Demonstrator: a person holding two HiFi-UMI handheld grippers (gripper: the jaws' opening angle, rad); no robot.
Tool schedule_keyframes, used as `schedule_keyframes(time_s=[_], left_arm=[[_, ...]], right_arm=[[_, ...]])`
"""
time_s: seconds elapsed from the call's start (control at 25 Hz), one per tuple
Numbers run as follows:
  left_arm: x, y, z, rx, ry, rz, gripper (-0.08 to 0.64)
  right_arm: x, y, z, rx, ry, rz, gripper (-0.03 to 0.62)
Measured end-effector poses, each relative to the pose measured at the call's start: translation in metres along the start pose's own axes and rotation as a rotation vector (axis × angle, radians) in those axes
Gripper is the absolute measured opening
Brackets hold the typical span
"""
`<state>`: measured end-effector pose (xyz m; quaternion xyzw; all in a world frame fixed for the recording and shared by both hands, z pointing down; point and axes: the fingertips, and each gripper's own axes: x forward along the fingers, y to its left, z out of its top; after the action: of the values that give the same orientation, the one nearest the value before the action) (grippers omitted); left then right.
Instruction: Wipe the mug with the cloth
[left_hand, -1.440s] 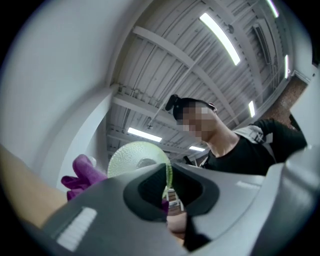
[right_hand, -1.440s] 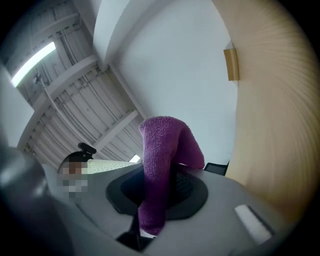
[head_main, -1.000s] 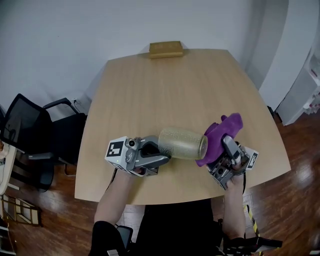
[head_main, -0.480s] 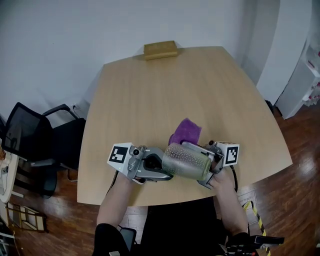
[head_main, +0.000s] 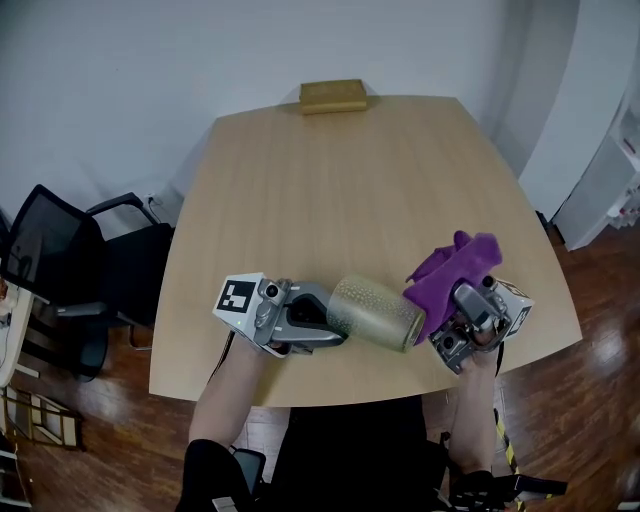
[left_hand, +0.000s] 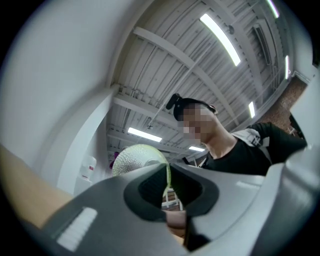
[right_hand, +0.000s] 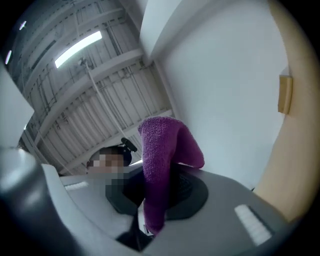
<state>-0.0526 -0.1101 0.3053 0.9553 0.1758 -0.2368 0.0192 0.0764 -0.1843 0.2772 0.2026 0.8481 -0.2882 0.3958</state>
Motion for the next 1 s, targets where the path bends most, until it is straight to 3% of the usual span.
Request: schedule_keyframes(time_s=[0.16,0.36,0.48,0.6,0.64,0.72,0.84,1.0], left_arm=[[0.006,-0.008,-0.012,-0.056,0.037,-0.063,0.043],[0.013,-0.022,-0.026,-0.082,0.084,-0.143,0.045],[0.020,-0.032,-0.035,-0.082,0.122,-0.188,0.051],[0.025,-0.029,-0.044,-0.084,0.148,-0.173,0.044],[0.025,-0.027,-0.043,-0.085,0.144,-0.160,0.043],[0.021,-0.021,-0.035,-0.076,0.117,-0.129,0.043],[0.010,-0.011,-0.016,-0.050,0.067,-0.073,0.043],[0.006,-0.003,-0.007,-0.069,0.056,-0.029,0.043]], right_arm=[[0.020,-0.001,-0.028,0.067,0.070,0.074,0.055],[0.012,-0.033,-0.052,0.109,0.132,0.024,0.055],[0.016,-0.055,-0.068,0.144,0.185,-0.069,0.055],[0.006,-0.082,-0.078,0.109,0.236,-0.244,0.055],[0.001,-0.083,-0.073,0.091,0.222,-0.269,0.055],[-0.004,-0.068,-0.049,0.048,0.136,-0.229,0.055],[-0.004,-0.018,-0.004,-0.052,0.011,-0.074,0.055],[0.009,0.021,-0.002,-0.116,0.082,0.044,0.055]])
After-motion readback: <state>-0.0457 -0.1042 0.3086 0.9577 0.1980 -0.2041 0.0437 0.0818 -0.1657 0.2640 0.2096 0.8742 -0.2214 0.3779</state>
